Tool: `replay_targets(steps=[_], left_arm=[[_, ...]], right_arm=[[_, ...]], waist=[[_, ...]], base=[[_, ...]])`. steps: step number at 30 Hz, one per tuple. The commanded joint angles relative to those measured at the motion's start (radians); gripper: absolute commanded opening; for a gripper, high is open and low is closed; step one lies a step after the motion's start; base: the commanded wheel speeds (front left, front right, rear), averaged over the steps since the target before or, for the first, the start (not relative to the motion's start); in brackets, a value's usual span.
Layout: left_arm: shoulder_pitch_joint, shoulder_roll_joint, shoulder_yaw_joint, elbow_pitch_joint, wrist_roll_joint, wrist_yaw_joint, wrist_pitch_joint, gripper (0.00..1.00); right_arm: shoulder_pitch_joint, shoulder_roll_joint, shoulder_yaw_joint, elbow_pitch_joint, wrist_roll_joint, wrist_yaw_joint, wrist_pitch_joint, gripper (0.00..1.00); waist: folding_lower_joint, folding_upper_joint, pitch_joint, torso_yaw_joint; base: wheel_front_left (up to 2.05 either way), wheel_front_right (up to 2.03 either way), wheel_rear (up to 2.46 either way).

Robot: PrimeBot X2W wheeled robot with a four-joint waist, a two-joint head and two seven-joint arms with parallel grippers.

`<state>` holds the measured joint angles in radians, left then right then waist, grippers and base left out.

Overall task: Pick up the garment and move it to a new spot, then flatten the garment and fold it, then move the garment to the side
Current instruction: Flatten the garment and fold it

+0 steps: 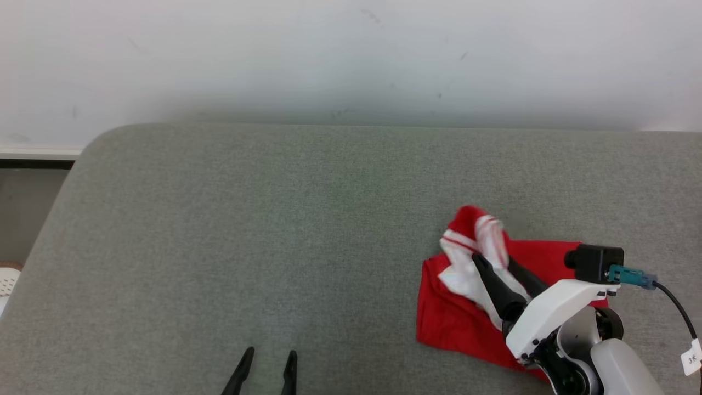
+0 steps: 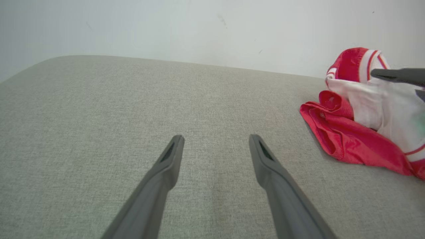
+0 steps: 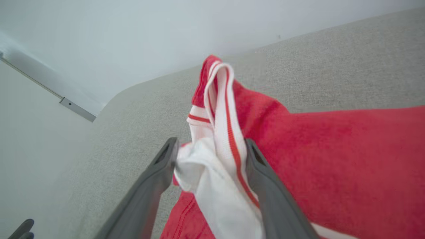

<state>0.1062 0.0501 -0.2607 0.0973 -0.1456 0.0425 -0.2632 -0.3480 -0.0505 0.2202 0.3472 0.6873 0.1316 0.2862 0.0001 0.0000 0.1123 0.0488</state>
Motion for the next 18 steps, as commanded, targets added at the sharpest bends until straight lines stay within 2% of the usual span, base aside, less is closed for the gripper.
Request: replay_targets(steps=[1, 7, 12, 18], left_arm=[[0.003, 0.002, 0.005, 0.004, 0.009, -0.002, -0.001, 1.0], [0.022, 0.002, 0.021, 0.002, 0.016, 0.0, -0.001, 1.0], [0.036, 0.003, 0.044, -0.009, 0.021, 0.003, -0.001, 1.0], [0.06, 0.004, 0.073, -0.021, 0.027, 0.005, -0.001, 1.0]], right_arm=[[-0.01, -0.001, 0.007, -0.01, 0.027, -0.002, -0.023, 1.0], [0.023, -0.001, -0.004, -0.084, 0.068, -0.002, -0.106, 1.0], [0.094, -0.013, -0.085, -0.192, -0.025, -0.002, -0.157, 1.0], [0.211, -0.063, -0.191, -0.275, -0.158, -0.002, -0.198, 1.0]], waist=[[-0.0001, 0.0, -0.005, -0.004], [-0.0001, 0.0, -0.028, -0.019], [-0.0001, 0.0, -0.053, -0.033], [-0.0001, 0.0, -0.089, -0.062]], base=[[0.0, 0.0, 0.0], [0.0, 0.0, 0.0], [0.0, 0.0, 0.0], [0.0, 0.0, 0.0]])
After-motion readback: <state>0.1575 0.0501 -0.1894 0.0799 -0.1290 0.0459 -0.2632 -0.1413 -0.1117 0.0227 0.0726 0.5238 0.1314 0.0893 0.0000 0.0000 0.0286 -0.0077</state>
